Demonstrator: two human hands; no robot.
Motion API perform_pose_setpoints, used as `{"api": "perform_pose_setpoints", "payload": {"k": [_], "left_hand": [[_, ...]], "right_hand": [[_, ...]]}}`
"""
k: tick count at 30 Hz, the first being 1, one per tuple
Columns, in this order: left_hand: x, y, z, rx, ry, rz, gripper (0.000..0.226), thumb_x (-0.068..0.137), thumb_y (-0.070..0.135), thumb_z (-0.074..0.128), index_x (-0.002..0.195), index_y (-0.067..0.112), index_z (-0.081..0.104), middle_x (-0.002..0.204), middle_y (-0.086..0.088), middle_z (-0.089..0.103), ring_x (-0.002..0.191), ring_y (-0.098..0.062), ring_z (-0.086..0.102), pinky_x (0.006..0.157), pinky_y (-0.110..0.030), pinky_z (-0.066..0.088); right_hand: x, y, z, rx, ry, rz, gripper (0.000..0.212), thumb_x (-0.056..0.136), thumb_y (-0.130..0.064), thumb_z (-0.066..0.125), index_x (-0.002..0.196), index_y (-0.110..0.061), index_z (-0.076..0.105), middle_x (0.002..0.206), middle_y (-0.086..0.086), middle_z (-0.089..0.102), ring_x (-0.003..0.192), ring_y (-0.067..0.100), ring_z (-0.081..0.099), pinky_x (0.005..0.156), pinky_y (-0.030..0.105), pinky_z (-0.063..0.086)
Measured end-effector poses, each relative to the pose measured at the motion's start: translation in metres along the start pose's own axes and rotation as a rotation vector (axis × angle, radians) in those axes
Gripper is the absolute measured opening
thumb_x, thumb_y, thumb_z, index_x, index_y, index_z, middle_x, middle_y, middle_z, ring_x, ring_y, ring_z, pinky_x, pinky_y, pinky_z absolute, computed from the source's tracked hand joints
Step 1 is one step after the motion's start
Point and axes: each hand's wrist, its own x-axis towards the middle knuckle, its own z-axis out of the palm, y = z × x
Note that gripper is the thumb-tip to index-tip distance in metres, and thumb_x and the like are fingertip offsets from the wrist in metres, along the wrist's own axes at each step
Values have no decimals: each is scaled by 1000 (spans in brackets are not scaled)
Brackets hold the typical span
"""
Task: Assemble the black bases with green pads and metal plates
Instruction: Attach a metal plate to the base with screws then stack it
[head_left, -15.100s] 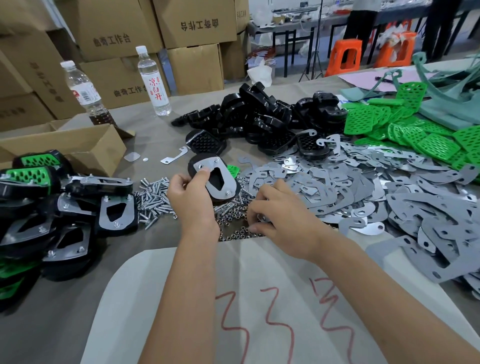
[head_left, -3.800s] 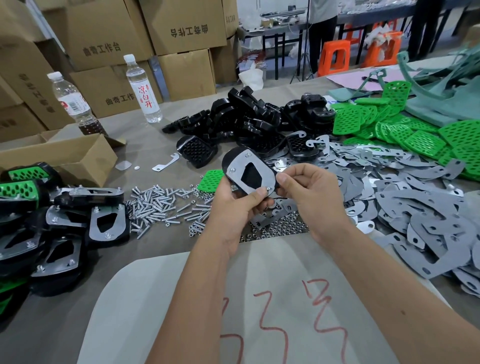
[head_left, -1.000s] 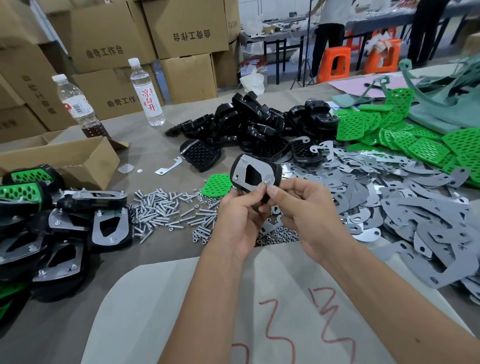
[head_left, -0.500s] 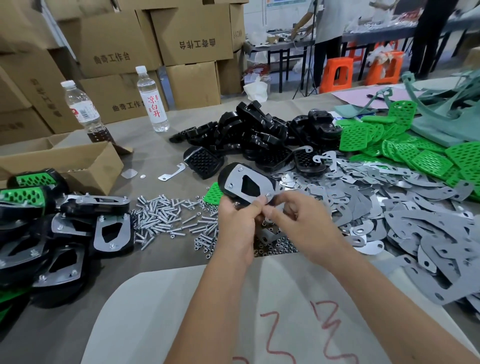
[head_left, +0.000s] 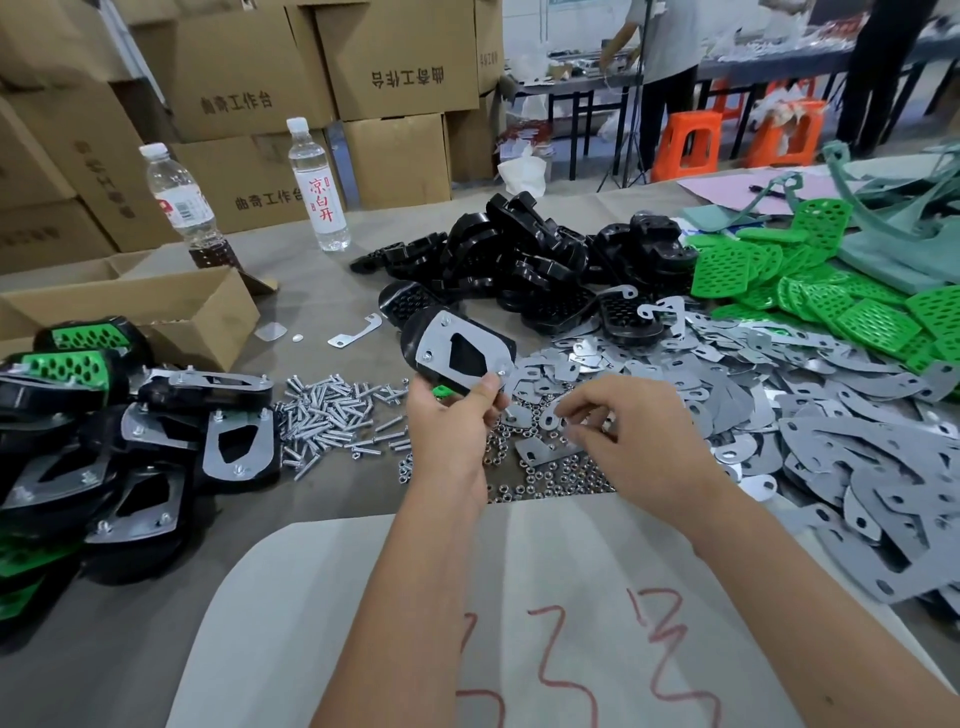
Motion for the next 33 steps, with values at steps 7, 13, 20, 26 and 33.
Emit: {"api": "perform_pose_setpoints", "payload": {"k": [7, 13, 20, 26, 33], "left_hand": [[-2, 0, 2, -1, -8, -10, 27, 94, -6, 68, 117, 4, 58, 86, -6, 70, 59, -12, 63, 59, -22, 53], [-2, -1, 1, 62, -85, -26, 24, 95, -6, 67, 114, 5, 60, 83, -5, 68, 56, -10, 63, 63, -24, 55], [-9, -3, 6, 156, -194, -76, 24, 92, -5, 70, 109, 10, 62, 80, 1, 72, 63, -15, 60, 57, -22, 51], [-13, -3, 7, 220, -250, -90, 27, 86, -2, 76, 106, 13, 65, 81, 0, 75, 59, -14, 62, 54, -23, 48], [-13, -2, 6, 216, -316, -113, 27, 86, -1, 74, 109, 10, 65, 88, -6, 77, 59, -19, 63, 53, -23, 49]], "right_hand": [[1, -11, 6, -220, -156, 46, 10, 97, -21, 70, 87, -18, 70, 98, -2, 54, 99, 20, 52, 89, 33, 42], [-1, -8, 3, -218, -154, 61, 10, 97, -18, 70, 87, -17, 69, 94, -3, 53, 100, 19, 50, 84, 29, 37], [-3, -2, -2, 290, 231, -4, 12, 90, -5, 77, 87, -16, 74, 69, -13, 66, 65, 9, 60, 63, 21, 48], [-1, -6, 3, 257, 271, -160, 13, 84, -2, 81, 92, -12, 79, 81, -5, 72, 73, 15, 64, 69, 30, 54], [2, -4, 2, 304, 209, -154, 9, 84, -5, 82, 89, -12, 79, 82, -1, 69, 74, 18, 63, 70, 37, 53]]}}
